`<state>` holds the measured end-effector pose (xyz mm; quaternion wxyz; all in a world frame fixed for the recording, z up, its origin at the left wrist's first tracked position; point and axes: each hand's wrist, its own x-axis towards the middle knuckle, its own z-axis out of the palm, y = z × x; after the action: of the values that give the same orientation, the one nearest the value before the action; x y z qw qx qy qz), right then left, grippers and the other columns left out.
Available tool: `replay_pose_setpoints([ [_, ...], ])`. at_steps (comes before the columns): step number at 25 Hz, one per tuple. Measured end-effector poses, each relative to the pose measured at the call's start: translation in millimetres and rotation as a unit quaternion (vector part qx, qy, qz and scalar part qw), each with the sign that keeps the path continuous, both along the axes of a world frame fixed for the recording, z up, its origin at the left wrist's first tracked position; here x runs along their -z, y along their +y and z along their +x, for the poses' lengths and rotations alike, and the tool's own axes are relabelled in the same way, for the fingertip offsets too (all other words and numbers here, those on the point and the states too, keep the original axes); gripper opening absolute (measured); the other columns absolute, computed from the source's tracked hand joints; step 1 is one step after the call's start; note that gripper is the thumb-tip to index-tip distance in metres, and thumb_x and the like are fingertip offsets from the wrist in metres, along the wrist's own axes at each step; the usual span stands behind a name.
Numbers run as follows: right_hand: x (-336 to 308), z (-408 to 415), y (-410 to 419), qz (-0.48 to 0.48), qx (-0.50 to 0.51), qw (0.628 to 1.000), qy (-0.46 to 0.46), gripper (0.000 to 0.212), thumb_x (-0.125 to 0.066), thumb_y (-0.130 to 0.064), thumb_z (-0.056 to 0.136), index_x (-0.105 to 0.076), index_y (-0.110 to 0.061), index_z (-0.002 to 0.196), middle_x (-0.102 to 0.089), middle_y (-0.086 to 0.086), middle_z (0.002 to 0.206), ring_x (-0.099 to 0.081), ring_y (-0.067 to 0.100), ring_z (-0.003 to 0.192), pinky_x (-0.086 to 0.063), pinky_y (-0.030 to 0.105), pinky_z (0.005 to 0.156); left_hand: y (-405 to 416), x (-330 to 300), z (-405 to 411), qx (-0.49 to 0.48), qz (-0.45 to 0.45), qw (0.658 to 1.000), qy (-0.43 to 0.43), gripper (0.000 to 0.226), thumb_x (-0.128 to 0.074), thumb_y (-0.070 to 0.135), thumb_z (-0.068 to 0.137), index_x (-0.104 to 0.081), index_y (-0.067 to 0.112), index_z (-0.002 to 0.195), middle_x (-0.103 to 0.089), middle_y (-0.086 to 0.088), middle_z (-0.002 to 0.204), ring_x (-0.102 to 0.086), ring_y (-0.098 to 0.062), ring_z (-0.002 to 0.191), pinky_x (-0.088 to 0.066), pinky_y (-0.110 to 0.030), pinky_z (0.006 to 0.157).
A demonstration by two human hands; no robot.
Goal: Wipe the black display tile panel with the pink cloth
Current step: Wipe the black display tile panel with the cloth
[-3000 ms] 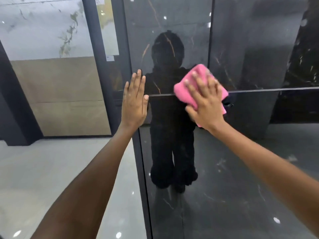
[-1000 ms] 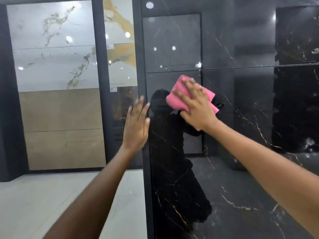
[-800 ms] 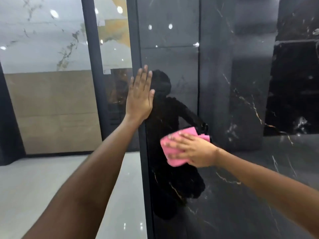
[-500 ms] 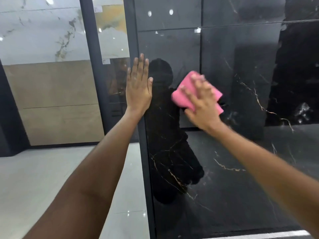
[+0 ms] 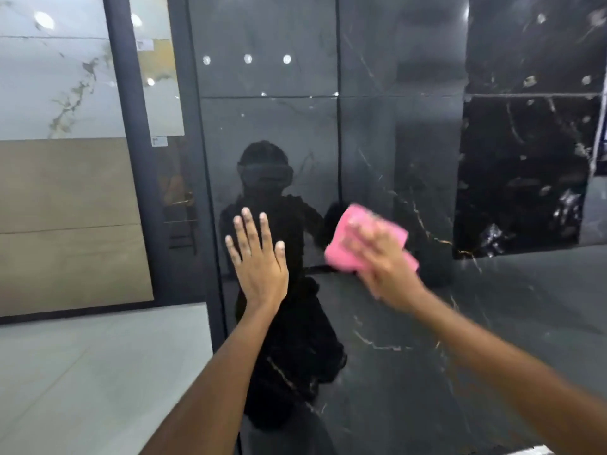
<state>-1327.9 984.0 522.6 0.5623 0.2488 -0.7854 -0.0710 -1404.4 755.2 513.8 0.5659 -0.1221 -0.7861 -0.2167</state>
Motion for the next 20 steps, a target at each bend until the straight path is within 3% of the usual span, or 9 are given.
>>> replay_pose_setpoints([
  [3,-124.0,4.5,44.0,-0.200,0.039,0.978,0.052,0.062,-0.050,-0.014,0.074,-0.050,-0.014,0.136,-0.022,0.025,0.151,-0.019,0.042,0.140,-0.016,0.049,0.116,5.3,1.4,-6.5,-0.022,0.005,1.000,0.001,0.062,-0.027,0.035,0.099,-0.004,0.013,0.152,0.004,-0.010,0.159,0.010,-0.025,0.147,0.011,-0.044,0.118],
  [6,-178.4,-13.0,42.4,-0.253,0.064,0.963,0.065,0.070,-0.053,-0.017,0.068,-0.048,-0.020,0.138,-0.026,0.017,0.153,-0.020,0.040,0.141,-0.018,0.047,0.116,4.1,4.2,-9.9,-0.032,0.004,0.999,0.016,0.060,-0.022,0.036,0.099,-0.004,0.013,0.152,0.004,-0.009,0.159,0.006,-0.026,0.147,0.008,-0.044,0.118],
  [9,-95.5,-27.0,7.3,-0.049,0.026,0.998,0.043,0.074,-0.053,-0.018,0.067,-0.043,-0.019,0.140,-0.027,0.018,0.152,-0.017,0.042,0.142,-0.014,0.053,0.115,5.6,6.3,-8.6,-0.030,0.009,0.999,0.022,0.061,-0.023,0.036,0.099,-0.004,0.013,0.152,0.004,-0.009,0.159,0.005,-0.026,0.148,0.007,-0.044,0.118],
  [11,-21.9,-20.9,7.8,0.117,0.035,0.992,-0.027,0.072,-0.050,-0.023,0.073,-0.035,-0.027,0.144,-0.017,0.008,0.157,-0.011,0.036,0.144,-0.012,0.054,0.116,4.6,6.0,-9.4,-0.033,0.004,0.999,0.021,0.061,-0.023,0.035,0.099,-0.003,0.014,0.152,0.005,-0.009,0.159,0.004,-0.027,0.147,0.006,-0.045,0.118],
  [12,-7.5,-16.6,19.4,0.131,0.042,0.990,-0.035,0.071,-0.049,-0.024,0.076,-0.031,-0.031,0.145,-0.013,0.005,0.158,-0.011,0.034,0.145,-0.013,0.054,0.115,4.0,4.9,-9.5,-0.032,0.004,0.999,0.019,0.061,-0.024,0.035,0.099,-0.003,0.014,0.152,0.006,-0.009,0.159,0.004,-0.027,0.147,0.005,-0.046,0.118],
  [14,-37.1,-15.0,45.0,-0.025,0.040,0.999,-0.013,0.069,-0.048,-0.023,0.076,-0.032,-0.029,0.142,-0.017,0.012,0.155,-0.016,0.035,0.142,-0.020,0.054,0.113,4.3,6.0,-9.0,-0.031,0.003,0.999,0.021,0.061,-0.023,0.035,0.099,-0.003,0.014,0.152,0.006,-0.009,0.159,0.006,-0.027,0.147,0.006,-0.045,0.118],
  [16,-120.2,-13.8,51.7,-0.257,0.048,0.965,0.018,0.067,-0.049,-0.022,0.071,-0.042,-0.017,0.138,-0.025,0.021,0.149,-0.024,0.037,0.137,-0.026,0.053,0.111,5.9,5.5,-9.7,-0.036,0.006,0.999,0.023,0.061,-0.022,0.036,0.099,-0.002,0.014,0.152,0.006,-0.009,0.159,0.007,-0.026,0.147,0.007,-0.045,0.118],
  [17,-165.2,-11.8,46.6,-0.309,0.042,0.950,0.017,0.066,-0.049,-0.021,0.070,-0.045,-0.014,0.136,-0.028,0.020,0.148,-0.026,0.037,0.136,-0.025,0.051,0.112,6.0,4.7,-10.0,-0.036,0.007,0.999,0.021,0.061,-0.022,0.036,0.099,-0.002,0.014,0.152,0.006,-0.009,0.159,0.007,-0.026,0.147,0.007,-0.045,0.118],
  [20,-216.4,-20.1,12.5,-0.190,0.048,0.979,0.050,0.068,-0.052,-0.021,0.070,-0.046,-0.018,0.138,-0.028,0.016,0.151,-0.022,0.038,0.140,-0.015,0.047,0.117,3.5,6.2,-9.8,-0.043,-0.005,0.999,0.022,0.061,-0.022,0.036,0.099,-0.002,0.014,0.152,0.005,-0.009,0.159,0.007,-0.026,0.147,0.007,-0.045,0.118],
])
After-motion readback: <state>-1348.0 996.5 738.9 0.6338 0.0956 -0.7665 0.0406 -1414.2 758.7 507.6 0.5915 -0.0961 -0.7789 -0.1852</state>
